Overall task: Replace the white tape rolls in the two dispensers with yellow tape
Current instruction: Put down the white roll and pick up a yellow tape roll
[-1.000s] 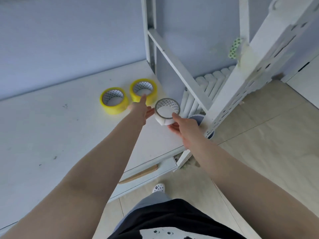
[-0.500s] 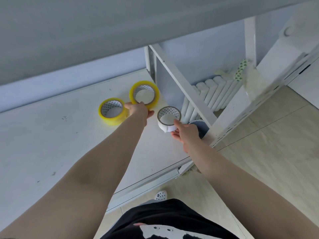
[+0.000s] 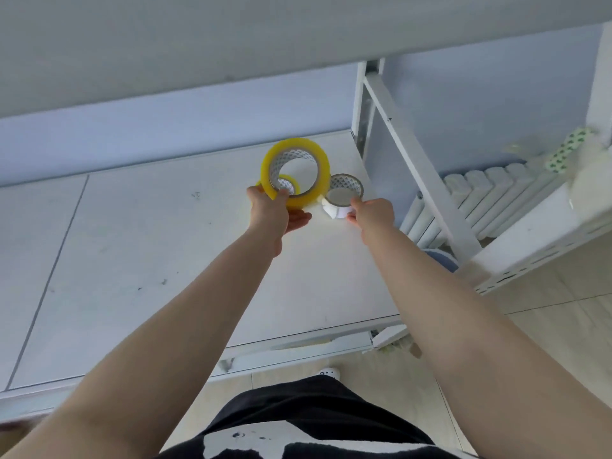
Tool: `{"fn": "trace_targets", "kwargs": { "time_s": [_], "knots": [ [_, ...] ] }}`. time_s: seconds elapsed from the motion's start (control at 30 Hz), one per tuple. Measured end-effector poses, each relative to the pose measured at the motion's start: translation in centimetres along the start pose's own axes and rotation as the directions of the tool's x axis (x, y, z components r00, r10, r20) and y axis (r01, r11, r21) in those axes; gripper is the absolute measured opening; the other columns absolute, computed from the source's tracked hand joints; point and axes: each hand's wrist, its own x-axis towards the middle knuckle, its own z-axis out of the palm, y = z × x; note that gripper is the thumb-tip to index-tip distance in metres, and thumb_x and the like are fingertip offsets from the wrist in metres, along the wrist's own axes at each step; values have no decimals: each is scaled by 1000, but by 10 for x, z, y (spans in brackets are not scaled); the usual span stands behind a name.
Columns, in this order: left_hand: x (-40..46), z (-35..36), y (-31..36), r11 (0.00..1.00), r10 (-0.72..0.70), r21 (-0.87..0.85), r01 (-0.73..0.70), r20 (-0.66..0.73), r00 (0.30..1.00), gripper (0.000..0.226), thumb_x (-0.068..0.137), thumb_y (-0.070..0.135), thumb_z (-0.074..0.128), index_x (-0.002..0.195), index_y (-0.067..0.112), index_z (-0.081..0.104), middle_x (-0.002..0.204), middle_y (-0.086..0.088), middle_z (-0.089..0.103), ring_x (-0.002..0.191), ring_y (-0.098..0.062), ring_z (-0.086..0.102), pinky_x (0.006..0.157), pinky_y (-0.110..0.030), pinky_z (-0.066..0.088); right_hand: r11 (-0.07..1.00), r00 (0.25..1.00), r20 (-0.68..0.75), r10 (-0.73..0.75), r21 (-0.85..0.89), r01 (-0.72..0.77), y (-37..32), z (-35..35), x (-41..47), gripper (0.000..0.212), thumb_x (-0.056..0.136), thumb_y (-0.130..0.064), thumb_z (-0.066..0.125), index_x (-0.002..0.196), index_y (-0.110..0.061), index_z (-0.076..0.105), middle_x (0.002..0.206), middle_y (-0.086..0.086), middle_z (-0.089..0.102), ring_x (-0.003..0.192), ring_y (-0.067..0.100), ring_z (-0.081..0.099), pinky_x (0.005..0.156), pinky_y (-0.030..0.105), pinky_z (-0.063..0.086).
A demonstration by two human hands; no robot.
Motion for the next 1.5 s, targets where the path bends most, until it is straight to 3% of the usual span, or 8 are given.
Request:
{"fn": "trace_targets", "kwargs": {
  "time_s": [0.2, 0.3, 0.43, 0.53, 0.73, 0.9, 1.0, 1.5],
  "knots": [
    [-10, -14, -13, 999, -23, 35, 23, -1, 1000, 23, 99, 21, 43, 118, 21, 29, 89, -18, 63, 66, -30, 70, 73, -40, 61, 1000, 1000, 0, -17, -5, 17, 1, 9, -11, 26, 89, -24, 62, 73, -5, 54, 71, 11, 63, 62, 25, 65, 63, 34, 48],
    [-18, -19, -18, 995, -25, 93, 23, 10, 1000, 23, 99, 22, 44, 116, 22, 27, 88, -19, 63, 66, -30, 70, 74, -40, 61, 984, 985, -12, -173, -51, 172, 3, 5, -28, 33, 91, -38, 56, 79, -8, 61, 88, 15, 68, 74, 29, 65, 74, 37, 53],
    [-40, -25, -30, 974, 32, 223, -41, 46, 998, 25, 99, 23, 45, 118, 20, 29, 91, -22, 62, 65, -30, 68, 65, -35, 62, 982, 941, 281, -188, 24, 189, 3, -13, -71, 46, 87, -55, 56, 101, -12, 64, 96, 4, 66, 85, 17, 64, 80, 32, 55],
    [-66, -31, -45, 955, 85, 280, -101, 68, 994, 26, 98, 27, 46, 120, 20, 31, 90, -23, 63, 64, -30, 68, 60, -32, 61, 972, 911, 347, -223, 6, 236, 9, -30, -96, 37, 83, -45, 68, 98, -11, 67, 94, 7, 69, 85, 20, 67, 80, 33, 59],
    [-130, -73, -91, 896, 164, 416, -158, 20, 986, 38, 93, 47, 48, 126, 28, 40, 85, -6, 61, 72, -23, 63, 70, -40, 57, 998, 892, 451, -31, 62, 3, 52, -50, -152, 25, 81, -32, 74, 86, -8, 68, 80, 7, 71, 66, 18, 69, 68, 28, 60],
    [-188, -132, -137, 1000, -29, 4, 29, 2, 1000, 32, 93, 33, 58, 123, 30, 47, 96, -9, 65, 83, -26, 66, 86, -40, 57, 997, 821, 566, 76, -17, -81, 99, -41, -206, 25, 80, -30, 75, 92, -8, 70, 81, 7, 72, 68, 22, 69, 64, 29, 57],
    [-219, -171, -166, 989, -67, -135, 55, -85, 994, 30, 93, 25, 59, 123, 25, 53, 92, -5, 64, 79, -27, 64, 84, -37, 58, 986, 742, 650, 164, -87, -142, 132, -27, -239, 22, 80, -24, 76, 92, -8, 68, 90, 13, 72, 80, 27, 69, 76, 36, 59],
    [-311, -435, -253, 922, -205, -380, 70, -329, 922, 38, 89, 24, 65, 127, 24, 59, 90, -9, 69, 84, -30, 68, 79, -34, 59, 912, 514, 759, 400, -383, -143, 243, 145, -432, 17, 82, -18, 72, 92, -7, 65, 90, 10, 68, 79, 22, 66, 82, 36, 58]
  ]
}}
